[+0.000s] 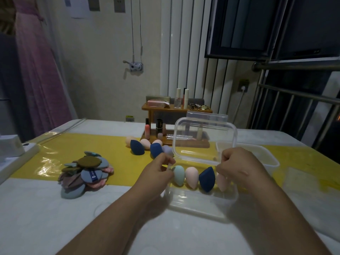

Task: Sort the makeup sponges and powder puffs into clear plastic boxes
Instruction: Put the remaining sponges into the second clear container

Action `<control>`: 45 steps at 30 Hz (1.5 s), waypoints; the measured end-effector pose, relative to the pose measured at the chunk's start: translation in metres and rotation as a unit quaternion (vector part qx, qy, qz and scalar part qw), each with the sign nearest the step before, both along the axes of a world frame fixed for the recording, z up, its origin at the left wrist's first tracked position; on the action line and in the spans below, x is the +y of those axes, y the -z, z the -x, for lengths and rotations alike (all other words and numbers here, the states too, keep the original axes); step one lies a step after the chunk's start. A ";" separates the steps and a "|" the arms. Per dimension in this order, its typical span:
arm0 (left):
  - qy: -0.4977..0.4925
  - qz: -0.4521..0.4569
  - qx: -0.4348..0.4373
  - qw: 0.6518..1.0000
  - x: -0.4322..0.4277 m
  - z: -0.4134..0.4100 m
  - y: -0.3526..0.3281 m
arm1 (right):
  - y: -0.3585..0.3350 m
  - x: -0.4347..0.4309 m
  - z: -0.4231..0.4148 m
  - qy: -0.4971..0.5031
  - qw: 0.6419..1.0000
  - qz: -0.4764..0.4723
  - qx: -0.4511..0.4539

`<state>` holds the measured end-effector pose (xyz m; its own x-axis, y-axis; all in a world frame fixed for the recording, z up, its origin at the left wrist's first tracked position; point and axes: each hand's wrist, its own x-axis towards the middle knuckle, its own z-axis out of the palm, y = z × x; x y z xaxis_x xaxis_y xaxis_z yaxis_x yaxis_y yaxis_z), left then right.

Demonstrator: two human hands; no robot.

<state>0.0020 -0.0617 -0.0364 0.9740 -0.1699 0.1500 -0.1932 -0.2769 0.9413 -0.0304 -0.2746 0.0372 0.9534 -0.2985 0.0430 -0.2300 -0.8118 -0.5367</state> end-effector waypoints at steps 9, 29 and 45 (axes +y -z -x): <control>0.007 0.011 0.011 1.000 0.001 0.003 -0.002 | -0.003 0.012 0.003 0.006 0.993 0.102 0.060; 0.013 0.027 0.024 0.999 0.001 0.005 -0.004 | -0.002 0.019 0.011 -0.005 0.968 0.222 0.120; 0.002 0.004 0.002 1.000 0.001 -0.002 0.001 | 0.001 0.017 0.008 -0.014 0.984 0.166 0.059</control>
<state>0.0037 -0.0611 -0.0374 0.9738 -0.1726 0.1482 -0.1913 -0.2682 0.9442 -0.0385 -0.2574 0.0360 0.9654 -0.2599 0.0214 -0.2497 -0.9450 -0.2114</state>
